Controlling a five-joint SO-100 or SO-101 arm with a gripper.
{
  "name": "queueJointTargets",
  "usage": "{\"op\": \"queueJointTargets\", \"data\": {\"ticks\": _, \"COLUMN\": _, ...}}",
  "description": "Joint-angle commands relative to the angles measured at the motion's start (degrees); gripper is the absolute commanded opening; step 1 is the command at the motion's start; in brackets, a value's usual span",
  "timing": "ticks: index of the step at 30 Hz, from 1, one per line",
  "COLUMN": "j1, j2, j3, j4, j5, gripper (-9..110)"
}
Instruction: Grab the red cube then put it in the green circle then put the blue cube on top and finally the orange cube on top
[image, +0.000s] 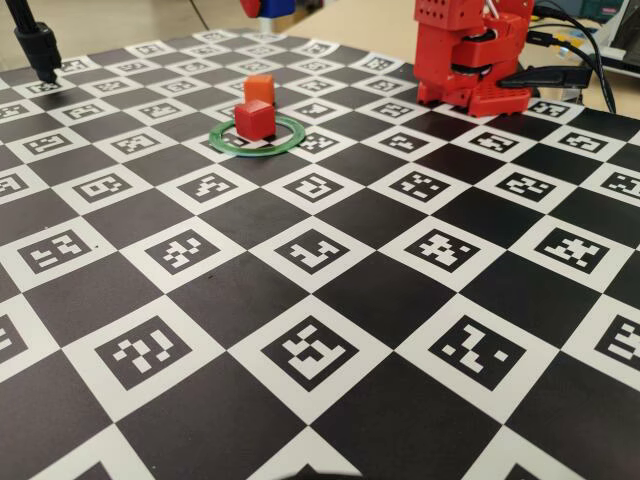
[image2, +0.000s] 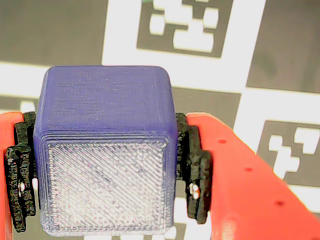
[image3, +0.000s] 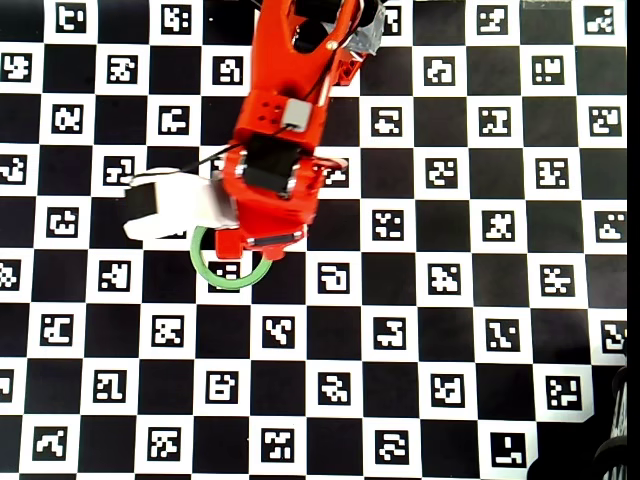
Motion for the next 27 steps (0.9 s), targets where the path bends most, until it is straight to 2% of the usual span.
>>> {"op": "queueJointTargets", "data": {"ticks": 1, "j1": 2.81, "j2": 0.18, "j3": -5.27, "j4": 4.04, "j5": -1.76, "gripper": -3}}
{"op": "queueJointTargets", "data": {"ticks": 27, "j1": 6.06, "j2": 1.32, "j3": 12.22, "j4": -16.96, "j5": -1.41, "gripper": -3}}
